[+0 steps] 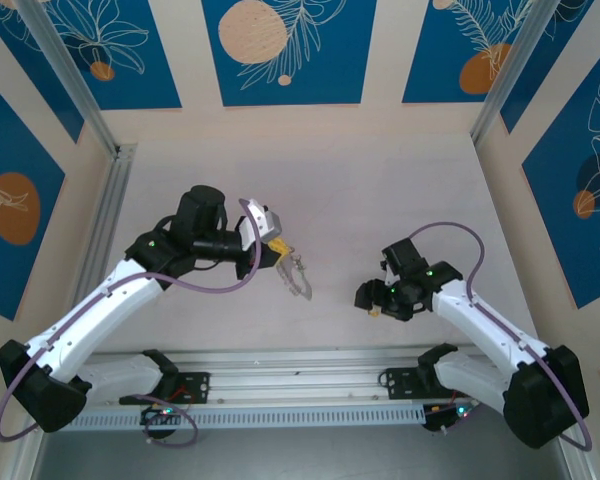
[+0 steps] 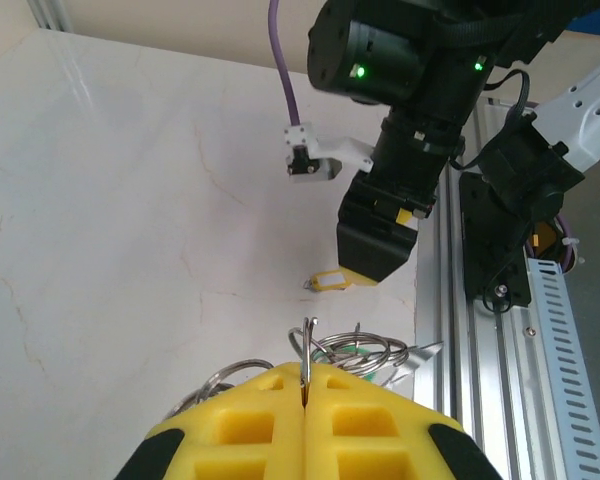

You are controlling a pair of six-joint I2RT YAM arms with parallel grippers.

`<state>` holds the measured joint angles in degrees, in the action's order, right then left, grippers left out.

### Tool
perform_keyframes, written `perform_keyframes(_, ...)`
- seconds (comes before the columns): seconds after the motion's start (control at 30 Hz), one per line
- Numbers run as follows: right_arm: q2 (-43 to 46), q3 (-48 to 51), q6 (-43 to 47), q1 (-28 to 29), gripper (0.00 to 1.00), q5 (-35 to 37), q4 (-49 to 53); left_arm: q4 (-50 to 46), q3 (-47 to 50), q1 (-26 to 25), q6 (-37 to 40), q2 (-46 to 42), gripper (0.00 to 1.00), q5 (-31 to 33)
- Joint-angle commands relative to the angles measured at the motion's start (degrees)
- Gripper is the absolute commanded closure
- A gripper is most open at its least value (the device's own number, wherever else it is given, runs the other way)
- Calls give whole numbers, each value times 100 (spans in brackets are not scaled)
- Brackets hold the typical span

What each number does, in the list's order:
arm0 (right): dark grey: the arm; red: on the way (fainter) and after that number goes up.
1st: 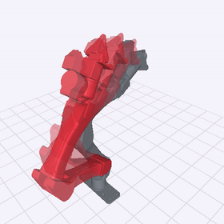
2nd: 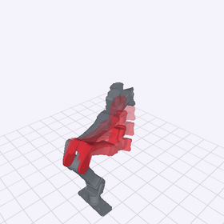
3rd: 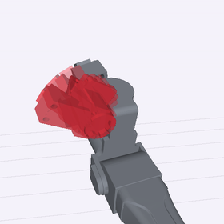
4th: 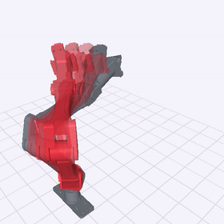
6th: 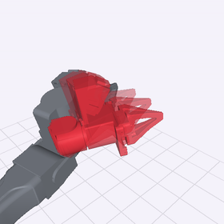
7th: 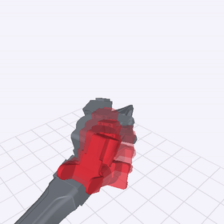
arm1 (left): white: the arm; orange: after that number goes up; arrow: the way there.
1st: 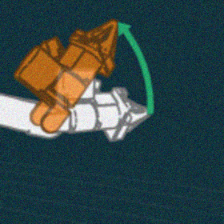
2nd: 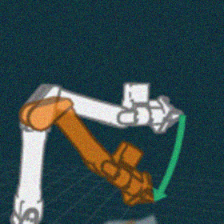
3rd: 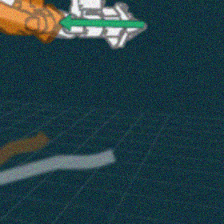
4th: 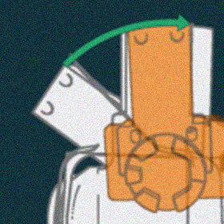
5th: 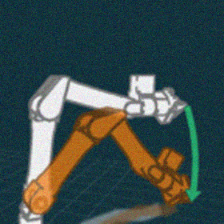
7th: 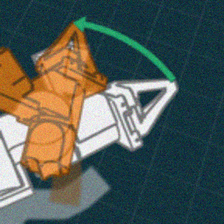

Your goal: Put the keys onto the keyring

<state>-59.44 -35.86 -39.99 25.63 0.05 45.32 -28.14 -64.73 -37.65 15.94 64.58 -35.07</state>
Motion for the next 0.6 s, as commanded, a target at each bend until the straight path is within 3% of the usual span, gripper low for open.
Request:
perform_keyframes(0.0, -429, -68, -142, 165, 30, 311, -312, 350, 42, 32, -139, -33, 100, -179)
perform_keyframes(0.2, -1182, -330, 64, 248, 30, 505, -639, 411, 103, 33, -169, -15, 100, -6)
perform_keyframes(0.37, -1285, -370, 129, 244, 33, 996, -643, 453, 126, 87, -182, -7, 100, 128)
perform_keyframes(0.57, -1386, -550, 467, 133, 47, 1265, -628, 507, 117, 145, -281, 69, 100, 28)
